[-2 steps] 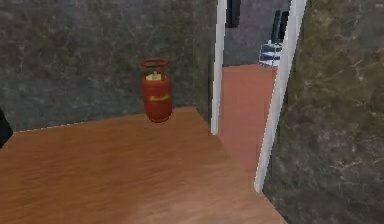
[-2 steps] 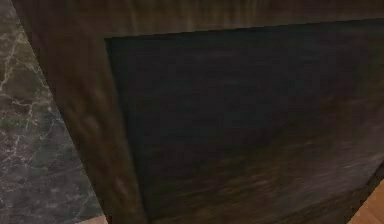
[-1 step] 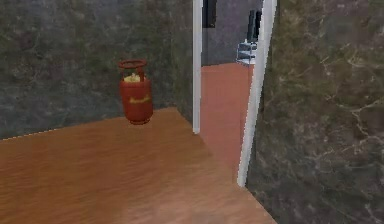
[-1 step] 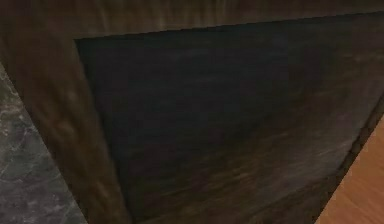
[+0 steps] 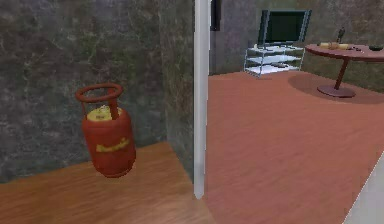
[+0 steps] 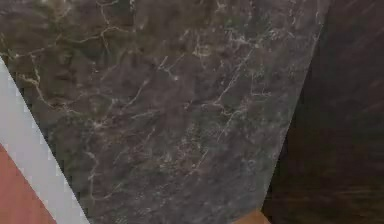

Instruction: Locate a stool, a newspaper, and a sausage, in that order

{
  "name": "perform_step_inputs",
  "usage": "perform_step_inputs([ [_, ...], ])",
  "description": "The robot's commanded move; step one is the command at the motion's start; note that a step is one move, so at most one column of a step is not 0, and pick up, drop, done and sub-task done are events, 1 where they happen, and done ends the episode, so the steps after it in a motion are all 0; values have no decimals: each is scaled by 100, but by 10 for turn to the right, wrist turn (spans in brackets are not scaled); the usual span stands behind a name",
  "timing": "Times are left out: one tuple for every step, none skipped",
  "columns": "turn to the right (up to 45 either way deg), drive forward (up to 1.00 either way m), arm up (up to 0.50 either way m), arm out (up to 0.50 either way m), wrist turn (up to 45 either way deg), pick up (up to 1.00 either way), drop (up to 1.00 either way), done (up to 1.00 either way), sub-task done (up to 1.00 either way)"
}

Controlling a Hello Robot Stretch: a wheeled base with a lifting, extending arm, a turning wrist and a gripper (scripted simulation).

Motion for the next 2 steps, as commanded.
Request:
perform_step_inputs([
  [0,40,0,0,0,0,0,0,0],
  [60,0,0,0,0,0,0,0,0],
])
